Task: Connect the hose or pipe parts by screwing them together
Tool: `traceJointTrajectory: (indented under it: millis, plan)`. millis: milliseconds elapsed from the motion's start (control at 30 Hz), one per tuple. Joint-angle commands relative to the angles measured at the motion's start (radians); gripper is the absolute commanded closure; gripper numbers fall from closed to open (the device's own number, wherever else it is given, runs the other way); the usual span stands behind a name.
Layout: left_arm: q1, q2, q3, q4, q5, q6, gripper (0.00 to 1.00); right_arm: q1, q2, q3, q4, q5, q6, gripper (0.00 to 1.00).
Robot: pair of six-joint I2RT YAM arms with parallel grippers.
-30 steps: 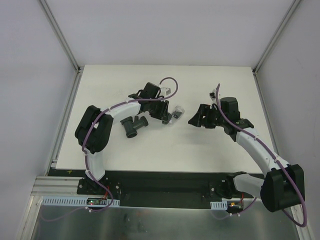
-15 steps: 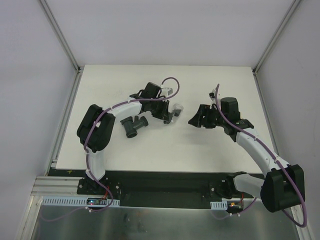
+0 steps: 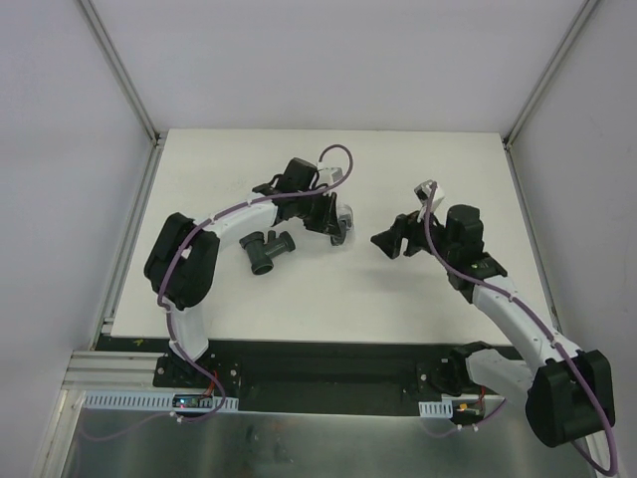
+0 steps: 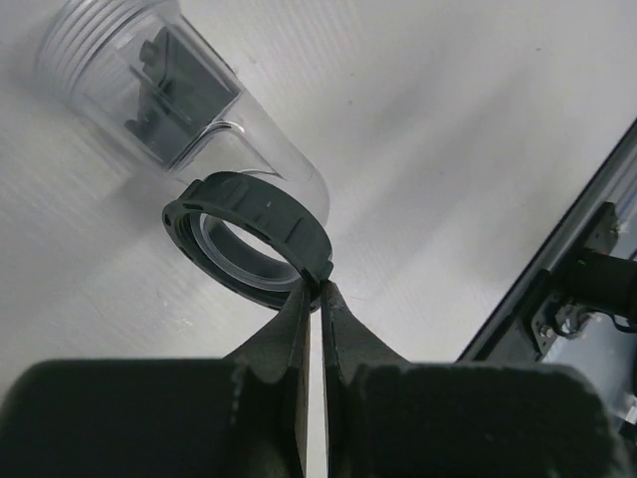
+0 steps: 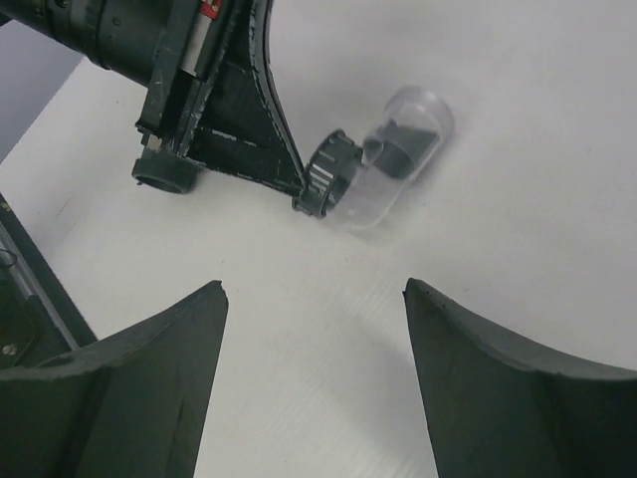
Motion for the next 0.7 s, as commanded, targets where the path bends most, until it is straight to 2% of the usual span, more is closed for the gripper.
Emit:
traceJointTrajectory:
  millis: [0,33,67,167,233,333,500,667]
  plan:
    - [0.003,-0.100,-0.003,0.014,0.087,-0.093,1.00,0.019,-0.044,-0.118,0.451,-0.156,-0.133,0.24]
    - [0.004,-0.106,-0.005,0.014,0.107,-0.104,1.00,0.024,-0.056,-0.198,0.529,-0.182,-0.154,0.23]
    - [0.003,-0.126,-0.007,0.014,0.133,-0.125,1.00,0.030,-0.061,-0.236,0.697,-0.196,-0.168,0.20]
    - [0.004,-0.172,-0.022,0.011,0.175,-0.155,1.00,0.059,-0.047,-0.339,0.930,-0.196,-0.226,0.19]
    - [0.007,-0.192,-0.026,-0.004,0.198,-0.166,1.00,0.096,-0.033,-0.338,0.935,-0.249,-0.327,0.18]
    - [0.009,-0.229,-0.030,-0.023,0.236,-0.176,1.00,0.165,-0.038,-0.314,0.875,-0.200,-0.444,0.14]
    - [0.009,-0.276,-0.043,-0.078,0.235,-0.152,1.00,0.197,-0.027,-0.261,0.790,-0.209,-0.528,0.05]
    - [0.009,-0.307,-0.066,-0.087,0.281,-0.152,1.00,0.197,-0.013,-0.245,0.770,-0.207,-0.555,0.04]
